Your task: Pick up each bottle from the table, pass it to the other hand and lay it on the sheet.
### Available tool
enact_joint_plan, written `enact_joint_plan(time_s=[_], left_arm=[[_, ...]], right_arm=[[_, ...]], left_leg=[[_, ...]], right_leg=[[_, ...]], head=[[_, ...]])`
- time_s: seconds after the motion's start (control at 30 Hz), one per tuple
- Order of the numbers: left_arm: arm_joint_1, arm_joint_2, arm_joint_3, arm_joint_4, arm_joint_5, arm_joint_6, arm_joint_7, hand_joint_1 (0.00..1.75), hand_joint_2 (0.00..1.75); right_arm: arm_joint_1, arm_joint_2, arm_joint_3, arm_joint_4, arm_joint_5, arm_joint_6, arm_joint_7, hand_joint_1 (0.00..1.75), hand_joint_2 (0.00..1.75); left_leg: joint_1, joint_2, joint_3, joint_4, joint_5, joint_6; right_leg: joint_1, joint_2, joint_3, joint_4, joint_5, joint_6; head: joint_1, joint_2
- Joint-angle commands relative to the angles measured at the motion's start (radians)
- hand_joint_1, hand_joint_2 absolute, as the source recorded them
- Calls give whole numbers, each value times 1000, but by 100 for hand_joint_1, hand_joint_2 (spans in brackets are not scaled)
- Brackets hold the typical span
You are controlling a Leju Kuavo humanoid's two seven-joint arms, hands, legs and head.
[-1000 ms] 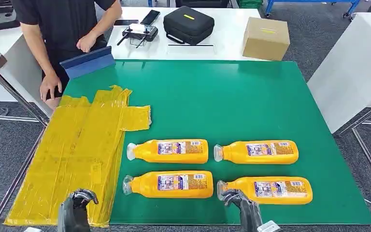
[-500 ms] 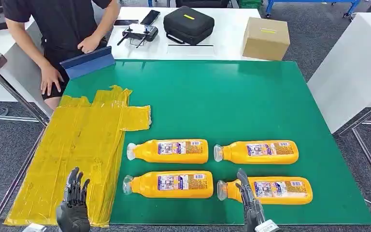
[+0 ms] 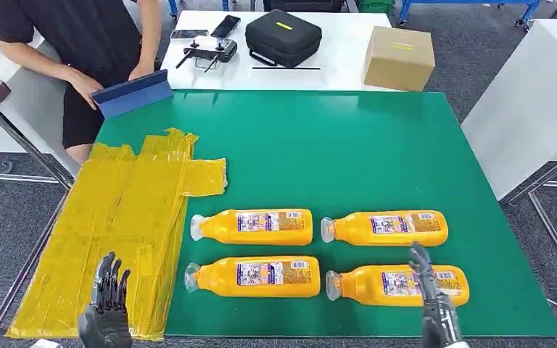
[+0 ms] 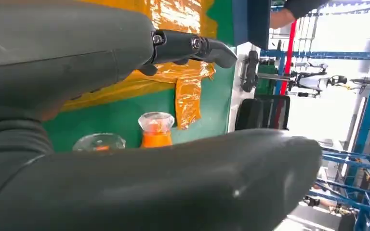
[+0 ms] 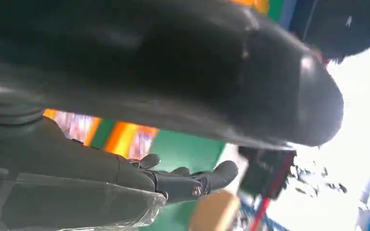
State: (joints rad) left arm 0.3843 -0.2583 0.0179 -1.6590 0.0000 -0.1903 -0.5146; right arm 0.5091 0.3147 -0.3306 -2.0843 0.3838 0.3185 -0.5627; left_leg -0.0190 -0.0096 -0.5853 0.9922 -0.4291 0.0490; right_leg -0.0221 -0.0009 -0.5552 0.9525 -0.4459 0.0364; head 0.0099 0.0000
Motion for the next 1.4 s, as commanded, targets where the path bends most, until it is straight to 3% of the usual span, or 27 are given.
enact_joint_plan(time_s=[0.03,0.17,0.23,0.9,1.0,1.13,1.3,1.33,1.4], left_arm=[[-10,-22,62,12,-15,-19,11,0,0],[-7,-30,81,3,-25,-28,15,0,0],[-9,-31,84,3,-26,-31,16,0,0],[-9,-33,84,4,-27,-31,17,0,0],[-11,-41,96,1,-30,-32,18,0,0],[3,-63,127,-17,-27,-27,18,0,0],[29,-73,135,-30,-23,-18,5,0,0],[32,-67,130,-32,-18,-12,-4,0,0],[34,-52,116,-39,-7,-4,2,0,0]], right_arm=[[-6,34,-255,-105,115,-28,35,0,175],[-50,34,-383,-61,273,-20,19,0,175],[-57,34,-407,-50,275,-6,6,0,175],[-57,34,-401,-53,276,-5,5,0,175],[-55,34,-457,-50,398,-18,-19,0,175],[-118,34,-564,-15,713,-33,-135,0,175],[-99,-109,-528,49,818,-82,-135,0,175],[-52,-225,-410,94,961,-109,-135,0,175],[-131,-332,-271,270,1023,-186,-32,0,175]], left_leg=[[1,-1,3,0,-1,-4],[1,-1,2,0,-1,-3],[1,0,3,-1,-2,-4],[1,1,2,0,-1,-3],[1,1,2,0,-1,-3],[1,0,2,0,-1,-2],[2,4,4,-1,-3,-4],[2,3,6,-1,-4,-5],[2,5,6,-1,-3,-3]], right_leg=[[1,-1,3,0,-2,-3],[1,-1,3,-1,-1,-2],[1,-1,4,-2,-1,-2],[1,0,4,-1,0,-2],[1,0,4,-1,0,-2],[1,0,3,-1,0,-1],[2,3,13,-4,0,-2],[2,2,15,-3,-1,-3],[2,4,15,-4,0,-2]], head=[[0,0],[0,0],[0,0],[0,0],[0,0],[0,0],[0,0],[-1,0],[-1,0]])
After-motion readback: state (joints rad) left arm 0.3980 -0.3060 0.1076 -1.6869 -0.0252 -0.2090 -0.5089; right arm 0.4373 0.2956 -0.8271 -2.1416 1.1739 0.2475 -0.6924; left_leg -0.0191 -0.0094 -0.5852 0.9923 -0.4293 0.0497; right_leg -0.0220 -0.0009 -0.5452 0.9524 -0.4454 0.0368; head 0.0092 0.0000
